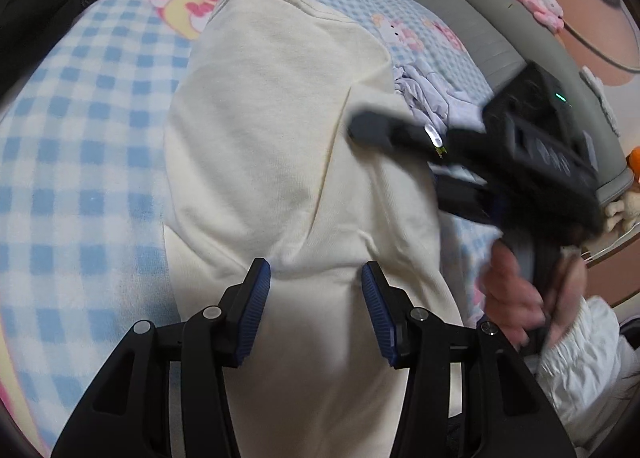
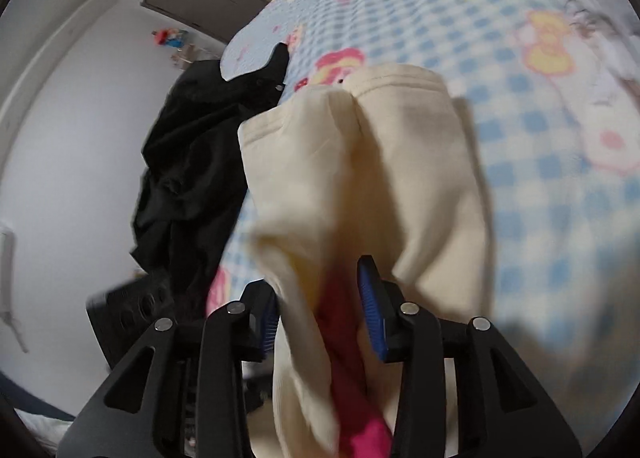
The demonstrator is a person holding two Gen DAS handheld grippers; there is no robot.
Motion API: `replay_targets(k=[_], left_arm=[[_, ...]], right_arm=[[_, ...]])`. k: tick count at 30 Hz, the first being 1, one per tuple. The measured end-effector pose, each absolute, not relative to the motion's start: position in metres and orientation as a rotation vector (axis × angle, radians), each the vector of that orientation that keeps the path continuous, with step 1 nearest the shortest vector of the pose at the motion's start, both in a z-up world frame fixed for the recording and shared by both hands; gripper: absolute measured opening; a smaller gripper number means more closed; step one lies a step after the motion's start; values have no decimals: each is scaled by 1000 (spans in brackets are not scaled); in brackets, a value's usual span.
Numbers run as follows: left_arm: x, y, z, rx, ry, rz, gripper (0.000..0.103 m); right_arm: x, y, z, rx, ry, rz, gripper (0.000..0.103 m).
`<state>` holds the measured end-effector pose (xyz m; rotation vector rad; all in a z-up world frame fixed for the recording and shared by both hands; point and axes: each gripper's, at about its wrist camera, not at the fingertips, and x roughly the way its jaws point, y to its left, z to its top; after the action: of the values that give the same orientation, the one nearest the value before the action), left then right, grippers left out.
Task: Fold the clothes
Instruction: 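Press the folded shirt flat with the left gripper while the right gripper pinches its end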
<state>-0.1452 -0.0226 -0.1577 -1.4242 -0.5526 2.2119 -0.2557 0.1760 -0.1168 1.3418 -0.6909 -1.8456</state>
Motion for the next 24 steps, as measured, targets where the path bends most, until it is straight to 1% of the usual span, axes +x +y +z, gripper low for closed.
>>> replay_targets(k=[1,2,3,4,5,6,9,11,12,13,15,17,21,24], left_arm=[[-146,-24,-157,-1431,-561,2204,50],[-147,-24,-157,-1437,-566,2198,50],[-148,-24,-156,-1441,-568,2194,50],[-148,-23,-156,-1441,-566,2193,50],[-147,-22,-155,-1438,-565,2193,50],[-146,-22,-155,-1432,-567,2195,50],[-145,-21,-153,-1417,-567,2201,50],[-147,-31,-139,-1371,-554,2272,47],[-149,-38,-130,-1338,-553,2327,47],[-151,-46,-121,-1300,-557,2390,47],[-164,-63,-110,-1278,-596,2453,47],[-180,-75,-108,-1293,-631,2455,47],[-206,-66,-106,-1287,-576,2464,47],[-232,-58,-115,-1348,-521,2484,47]], right_arm=[[-264,173,-119,1358,-697,-1848,33],[-271,169,-117,1371,-677,-1853,26],[-276,166,-110,1356,-649,-1864,21],[-274,163,-96,1311,-610,-1885,19],[-272,160,-82,1258,-568,-1908,12],[-266,158,-68,1213,-511,-1944,11],[-245,155,-41,1134,-279,-2122,9],[-241,156,-44,1156,-160,-2233,8],[-245,161,-51,1205,-145,-2247,8],[-251,167,-59,1260,-137,-2251,9],[-262,182,-72,1351,-193,-2234,10],[-265,195,-72,1354,-264,-2241,14],[-266,192,-61,1274,-263,-2289,14],[-278,184,-72,1313,-284,-2252,14]])
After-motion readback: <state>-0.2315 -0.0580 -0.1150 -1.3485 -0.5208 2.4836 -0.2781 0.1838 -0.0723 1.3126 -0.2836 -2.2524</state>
